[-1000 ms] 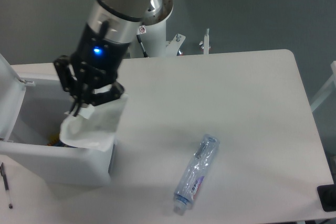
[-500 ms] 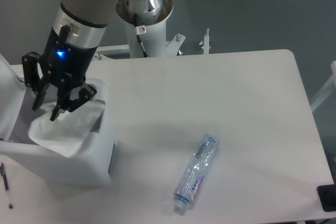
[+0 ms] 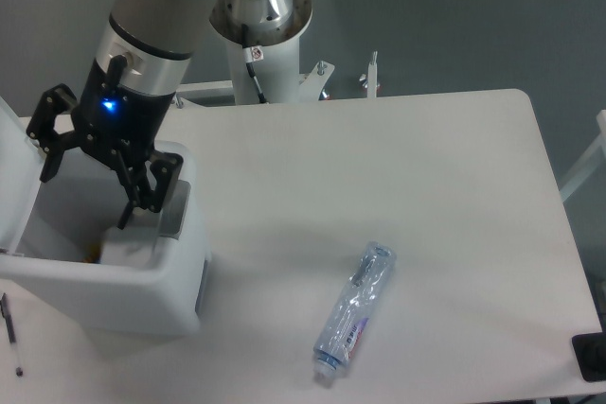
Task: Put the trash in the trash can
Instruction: 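Move the gripper back over the clear plastic water bottle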
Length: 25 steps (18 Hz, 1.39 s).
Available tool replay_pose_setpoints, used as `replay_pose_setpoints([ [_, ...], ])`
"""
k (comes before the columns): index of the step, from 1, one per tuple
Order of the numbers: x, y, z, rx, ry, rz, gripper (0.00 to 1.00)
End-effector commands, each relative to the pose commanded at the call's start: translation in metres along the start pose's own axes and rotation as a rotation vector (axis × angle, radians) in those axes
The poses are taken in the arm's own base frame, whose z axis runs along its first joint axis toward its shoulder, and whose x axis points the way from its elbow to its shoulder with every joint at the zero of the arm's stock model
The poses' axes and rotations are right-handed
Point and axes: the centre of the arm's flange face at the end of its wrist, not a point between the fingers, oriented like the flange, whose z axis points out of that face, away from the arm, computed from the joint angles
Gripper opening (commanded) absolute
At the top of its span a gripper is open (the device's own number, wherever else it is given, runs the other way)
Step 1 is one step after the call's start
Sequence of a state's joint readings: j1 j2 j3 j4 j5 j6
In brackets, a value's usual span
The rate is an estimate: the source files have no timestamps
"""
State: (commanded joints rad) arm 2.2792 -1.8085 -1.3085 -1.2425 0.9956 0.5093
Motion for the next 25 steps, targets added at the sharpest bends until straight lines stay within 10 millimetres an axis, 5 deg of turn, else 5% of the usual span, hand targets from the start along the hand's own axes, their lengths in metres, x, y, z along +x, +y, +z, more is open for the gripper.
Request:
replay_pose_setpoints([
  [5,-0.079,0.010,-0.011,0.015,-0.051,-0.089,1.00],
  [12,-0.165,0.032,0.045,-0.104,-0.224,-0.097,1.00],
  [19,-0.218,0.050,0.100,-0.249,-0.286,-0.028,1.00],
  [25,-0.240,0.052,0.128,-0.290,-0.322,0.037,1.00],
])
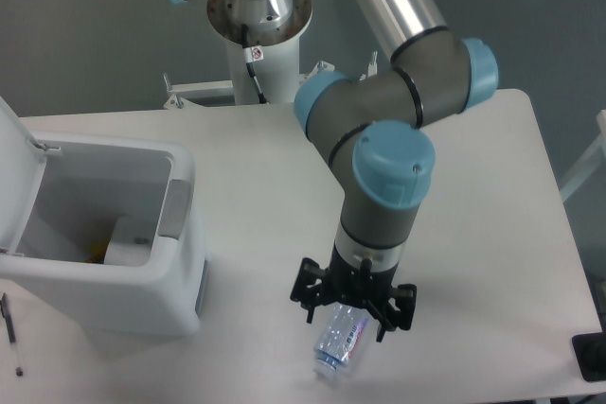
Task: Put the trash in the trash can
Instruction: 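Move the gripper back over the clear plastic water bottle, then lower the gripper around the bottle's cap end and close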
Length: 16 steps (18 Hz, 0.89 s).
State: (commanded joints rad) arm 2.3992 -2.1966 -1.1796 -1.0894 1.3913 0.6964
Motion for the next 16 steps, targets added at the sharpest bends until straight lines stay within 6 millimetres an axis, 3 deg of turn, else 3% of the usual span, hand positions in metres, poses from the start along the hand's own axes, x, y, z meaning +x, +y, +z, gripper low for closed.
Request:
replay_pose_setpoints([
  [2,0.000,0.000,0.005,0.011,-0.015,0.012,1.00],
  [8,0.004,-0.009,0.068,-0.096,-0.037,0.131,1.00],
  [14,0.007,-0.011,0.102,-0.132,-0.026,0.140,1.00],
  [16,0.016,-0.013,0.117,-0.176,-0.048,0.161,1.00],
])
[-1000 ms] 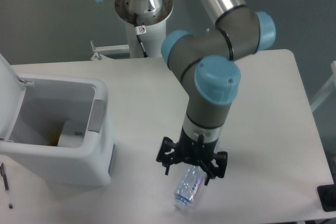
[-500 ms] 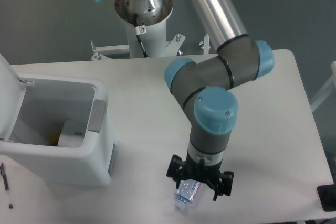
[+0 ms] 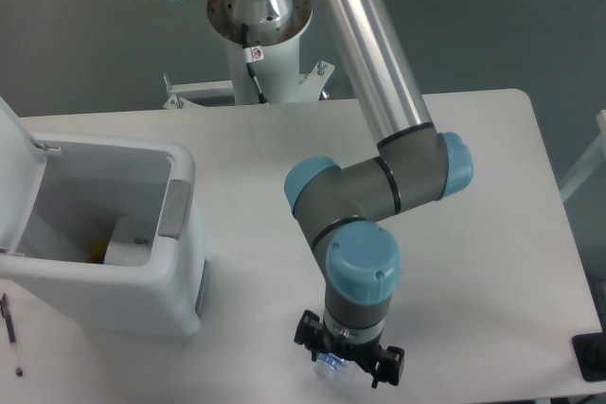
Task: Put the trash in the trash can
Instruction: 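Lower the gripper around the bottle's cap end and close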
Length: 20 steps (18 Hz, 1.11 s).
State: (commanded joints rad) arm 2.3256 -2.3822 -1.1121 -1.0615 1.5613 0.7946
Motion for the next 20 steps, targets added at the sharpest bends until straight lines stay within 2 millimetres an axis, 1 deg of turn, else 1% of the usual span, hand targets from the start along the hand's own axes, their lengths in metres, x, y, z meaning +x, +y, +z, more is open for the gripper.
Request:
replay_pose_setpoints([
  [1,0.004,-0.002,0.007,-0.020,-0.007,0.006,1.00],
  [2,0.013,-0.006,0.024,-0.058,-0.015,0.020,0.99],
  [6,0.025,-0.010,0.035,-0.088,-0.020,0.029,0.91],
  [9,0.033,-0.013,0.044,-0.108,-0.024,0.040,0.82],
  [11,0.039,-0.016,0.045,-0.117,-0.026,0.050,0.76],
  [12,0.039,-0.015,0.045,-0.120,-0.024,0.049,0.67],
  [14,0.041,-0.015,0.047,-0.124,-0.022,0.049,0.47],
  [15,0.041,-0.014,0.046,-0.126,-0.020,0.049,0.34],
  [16,0.045,-0.012,0.047,-0.134,-0.015,0.050,0.17],
  [18,0.046,-0.008,0.043,-0.168,-0.047,0.057,0.02],
  [20,0.052,-0.010,0.038,-0.186,-0.072,0.070,0.00],
])
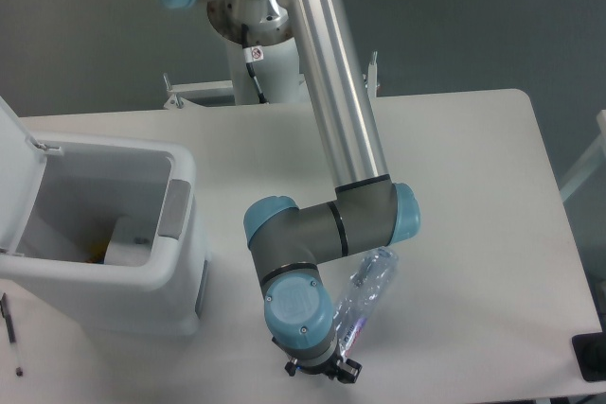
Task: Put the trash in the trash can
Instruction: 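Lower the gripper around the bottle's cap end and close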
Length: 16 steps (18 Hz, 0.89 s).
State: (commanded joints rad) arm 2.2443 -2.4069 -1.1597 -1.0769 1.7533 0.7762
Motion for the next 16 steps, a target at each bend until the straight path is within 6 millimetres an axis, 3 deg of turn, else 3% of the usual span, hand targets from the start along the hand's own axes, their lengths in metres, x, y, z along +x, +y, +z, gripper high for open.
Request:
replay_pose_setpoints([
  [4,-0.011,0.007,-0.029,0.047,-0.007,-0.011,0.00],
  [10,-0.042,0.032,-0.065,0.153,0.029,-0.065,0.00],
  [16,-0.057,0.047,-0.108,0.287,0.078,-0.109,0.00],
])
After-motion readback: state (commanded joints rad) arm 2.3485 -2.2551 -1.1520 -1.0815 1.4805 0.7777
